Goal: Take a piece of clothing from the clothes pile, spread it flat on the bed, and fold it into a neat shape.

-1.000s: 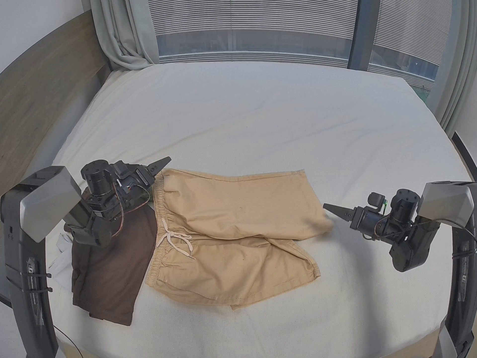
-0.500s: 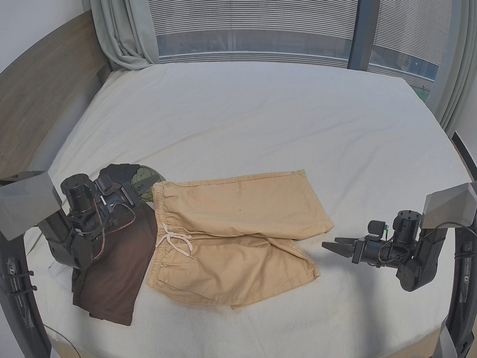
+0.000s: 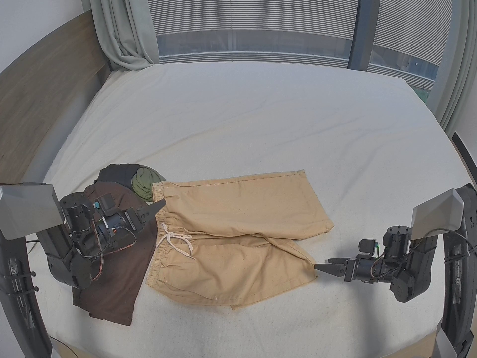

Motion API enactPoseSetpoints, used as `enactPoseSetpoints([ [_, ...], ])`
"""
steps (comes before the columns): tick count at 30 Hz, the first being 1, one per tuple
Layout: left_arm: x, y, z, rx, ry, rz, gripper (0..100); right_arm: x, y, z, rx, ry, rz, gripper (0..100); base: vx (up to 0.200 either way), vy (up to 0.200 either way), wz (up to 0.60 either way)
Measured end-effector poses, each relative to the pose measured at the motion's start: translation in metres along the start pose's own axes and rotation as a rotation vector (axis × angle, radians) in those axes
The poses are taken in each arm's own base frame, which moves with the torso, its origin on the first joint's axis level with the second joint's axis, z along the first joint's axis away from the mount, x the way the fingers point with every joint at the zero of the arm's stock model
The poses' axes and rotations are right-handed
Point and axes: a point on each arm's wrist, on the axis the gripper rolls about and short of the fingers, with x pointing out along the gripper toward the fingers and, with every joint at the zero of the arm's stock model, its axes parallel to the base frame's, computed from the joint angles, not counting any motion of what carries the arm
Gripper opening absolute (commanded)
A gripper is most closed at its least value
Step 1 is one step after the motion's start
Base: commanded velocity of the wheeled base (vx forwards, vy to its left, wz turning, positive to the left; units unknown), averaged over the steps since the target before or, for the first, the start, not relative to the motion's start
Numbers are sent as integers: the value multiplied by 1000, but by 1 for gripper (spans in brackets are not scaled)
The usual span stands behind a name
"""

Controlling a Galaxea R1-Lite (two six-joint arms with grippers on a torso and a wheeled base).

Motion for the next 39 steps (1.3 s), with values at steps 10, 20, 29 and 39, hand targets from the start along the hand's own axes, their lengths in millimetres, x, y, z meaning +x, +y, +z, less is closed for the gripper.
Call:
enactPoseSetpoints([
  [10, 2, -2, -7, 2, 23, -4, 100, 9, -1, -11, 12, 28, -17, 100, 0, 0, 0],
  [20, 3, -3, -12, 19, 40, -8, 100, 21, -3, -21, 14, 51, -28, 100, 0, 0, 0],
  [29, 3, -3, -12, 22, 41, -11, 100, 33, -4, -26, 10, 55, -42, 0, 0, 0, 0],
  [39, 3, -3, -13, 22, 42, -10, 100, 34, -6, -28, 16, 58, -50, 0, 0, 0, 0],
])
